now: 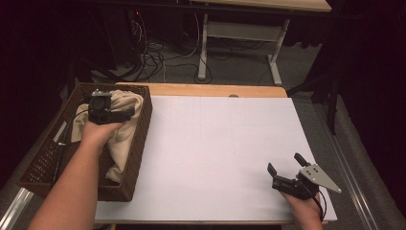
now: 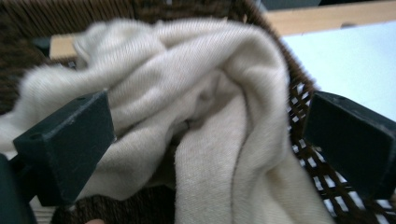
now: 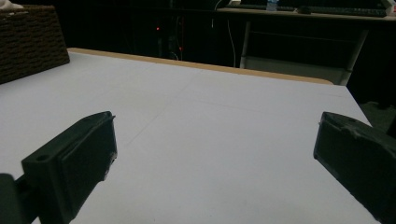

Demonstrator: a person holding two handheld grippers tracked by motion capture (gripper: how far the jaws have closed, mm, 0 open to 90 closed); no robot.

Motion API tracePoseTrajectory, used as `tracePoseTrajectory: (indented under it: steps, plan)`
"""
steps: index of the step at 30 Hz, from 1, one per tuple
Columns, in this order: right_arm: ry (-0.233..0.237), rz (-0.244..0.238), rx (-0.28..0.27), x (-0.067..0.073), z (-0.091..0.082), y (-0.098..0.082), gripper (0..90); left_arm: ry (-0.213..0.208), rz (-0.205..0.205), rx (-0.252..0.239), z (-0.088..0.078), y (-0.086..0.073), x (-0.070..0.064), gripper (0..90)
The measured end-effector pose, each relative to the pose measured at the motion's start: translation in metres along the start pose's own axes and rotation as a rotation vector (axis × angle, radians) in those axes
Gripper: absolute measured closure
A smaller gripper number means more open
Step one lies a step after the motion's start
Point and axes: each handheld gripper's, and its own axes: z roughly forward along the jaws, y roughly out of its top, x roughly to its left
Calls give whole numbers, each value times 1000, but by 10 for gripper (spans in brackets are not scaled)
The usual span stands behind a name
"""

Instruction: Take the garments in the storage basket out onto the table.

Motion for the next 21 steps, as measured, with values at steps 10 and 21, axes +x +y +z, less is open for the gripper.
tracePoseTrajectory:
  steps: [10,21]
  plan:
    - [-6,2,-1,-2,-1,0,0,-20,22,113,9,-8,0,128]
    - [3,-6,7,2,2,-1,0,-16,22,295,29,-13,4,92]
